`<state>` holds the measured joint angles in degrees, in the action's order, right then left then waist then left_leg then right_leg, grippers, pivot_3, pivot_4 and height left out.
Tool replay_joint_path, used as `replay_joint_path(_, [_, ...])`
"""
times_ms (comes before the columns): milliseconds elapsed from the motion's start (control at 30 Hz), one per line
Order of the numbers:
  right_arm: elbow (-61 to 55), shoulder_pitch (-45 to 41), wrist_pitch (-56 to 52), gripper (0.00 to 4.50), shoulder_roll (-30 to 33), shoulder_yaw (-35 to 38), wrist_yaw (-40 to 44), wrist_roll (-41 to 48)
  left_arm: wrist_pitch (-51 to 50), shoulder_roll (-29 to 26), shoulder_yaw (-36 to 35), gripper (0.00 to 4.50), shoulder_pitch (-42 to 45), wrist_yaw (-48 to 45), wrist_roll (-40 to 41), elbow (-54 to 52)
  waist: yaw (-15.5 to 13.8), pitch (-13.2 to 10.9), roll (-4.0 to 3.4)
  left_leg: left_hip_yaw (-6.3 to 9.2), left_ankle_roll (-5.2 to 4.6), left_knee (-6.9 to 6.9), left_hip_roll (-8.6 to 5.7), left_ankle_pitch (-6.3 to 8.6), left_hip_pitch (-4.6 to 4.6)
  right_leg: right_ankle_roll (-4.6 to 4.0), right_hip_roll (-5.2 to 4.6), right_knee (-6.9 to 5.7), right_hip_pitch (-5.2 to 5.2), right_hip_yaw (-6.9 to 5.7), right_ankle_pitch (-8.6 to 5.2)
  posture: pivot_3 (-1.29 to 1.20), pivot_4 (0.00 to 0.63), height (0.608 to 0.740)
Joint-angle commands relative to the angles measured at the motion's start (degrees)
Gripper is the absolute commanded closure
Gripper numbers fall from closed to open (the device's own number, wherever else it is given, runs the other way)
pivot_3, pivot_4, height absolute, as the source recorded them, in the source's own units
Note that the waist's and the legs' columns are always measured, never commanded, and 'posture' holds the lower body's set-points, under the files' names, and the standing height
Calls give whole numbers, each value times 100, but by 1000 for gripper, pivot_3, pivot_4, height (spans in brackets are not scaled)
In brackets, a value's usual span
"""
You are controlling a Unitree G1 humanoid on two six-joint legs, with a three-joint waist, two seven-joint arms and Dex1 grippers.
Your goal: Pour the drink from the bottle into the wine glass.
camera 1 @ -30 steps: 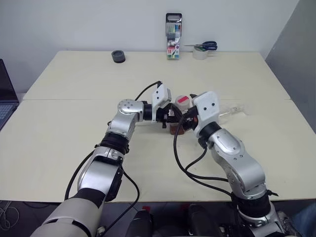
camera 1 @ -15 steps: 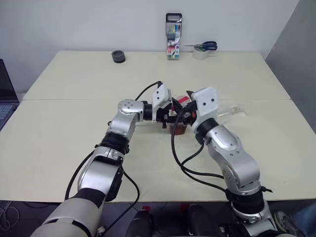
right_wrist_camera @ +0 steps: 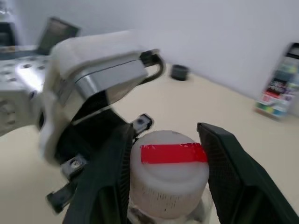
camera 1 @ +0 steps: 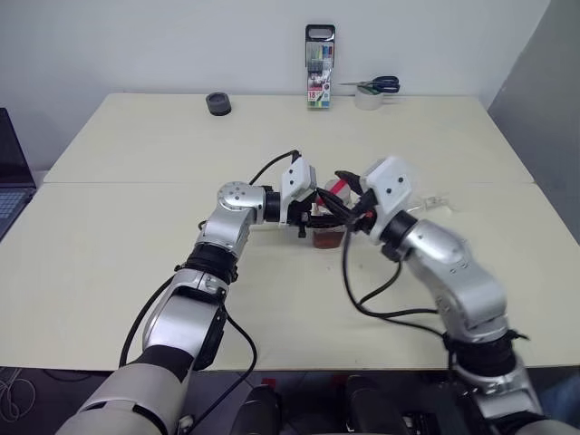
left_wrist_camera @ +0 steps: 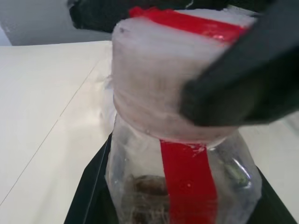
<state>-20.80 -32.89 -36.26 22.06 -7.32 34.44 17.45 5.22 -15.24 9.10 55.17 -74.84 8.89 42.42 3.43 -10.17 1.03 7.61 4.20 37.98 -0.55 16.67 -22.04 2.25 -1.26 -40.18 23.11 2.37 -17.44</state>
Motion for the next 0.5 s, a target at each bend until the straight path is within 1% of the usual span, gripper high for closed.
replay_joint_path(33, [498,-488,-263,2656,349,186,1036,659,120,-92,-50,2783,107,-92,15,-124,12,0,0,0,0,-4,2,0,3,0,2,0,-1,-1,0,0,150,740])
replay_joint_path(133, [564,-593,-449,2656,384,265,1095,877,108,-75,-95,2784,104,-56,38,-158,16,0,0,3,0,-6,7,0,3,-1,4,-2,1,-2,0,0,150,740])
replay_joint_path(200, [471,-524,-418,1914,279,347,866,855,51,-76,-121,2784,92,-39,71,-192,16,0,0,3,1,-6,5,0,1,-1,0,-2,1,-1,0,0,150,740])
replay_joint_path(267, [317,-457,-426,1325,212,403,647,821,-39,-79,-145,2785,82,-54,116,-221,16,0,0,-1,3,-4,4,-1,-1,-1,-2,-1,3,3,0,0,150,740])
replay_joint_path(367, [99,-394,-483,208,182,441,455,840,-154,-81,-178,2785,76,-95,169,-253,14,0,0,1,3,0,3,-2,-5,-1,-4,-2,5,2,0,0,150,740])
replay_joint_path(400, [-133,-331,-587,10,178,504,376,952,-215,-77,-189,2785,87,-136,196,-264,13,0,0,0,3,0,3,-2,-5,-1,-4,-2,6,3,0,0,150,740])
replay_joint_path(467, [-617,-131,-692,0,216,527,210,1022,-376,-62,-220,2785,136,-212,269,-264,3,0,0,6,3,-1,4,-2,-5,-1,-3,-2,6,-1,0,0,150,740])
replay_joint_path(500, [-786,-19,-641,0,210,459,85,910,-409,-59,-228,2785,168,-236,289,-240,4,0,0,7,3,-2,4,-2,-6,-1,-3,-3,6,-2,0,0,150,740])
